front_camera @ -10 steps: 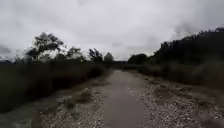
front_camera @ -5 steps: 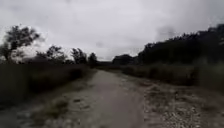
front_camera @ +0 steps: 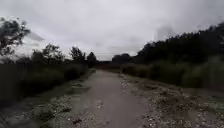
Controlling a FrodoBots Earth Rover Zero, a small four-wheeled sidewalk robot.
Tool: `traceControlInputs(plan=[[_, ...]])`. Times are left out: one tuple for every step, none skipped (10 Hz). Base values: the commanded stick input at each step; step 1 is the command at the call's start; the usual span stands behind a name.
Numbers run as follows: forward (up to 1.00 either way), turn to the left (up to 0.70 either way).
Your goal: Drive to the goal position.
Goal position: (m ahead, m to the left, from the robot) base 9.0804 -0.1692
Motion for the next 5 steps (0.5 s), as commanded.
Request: traceControlInputs(plan=[[0.7, 0.0], [0.7, 0.0], [0.7, 0.0], [0.7, 0.0], [0.7, 0.0]])
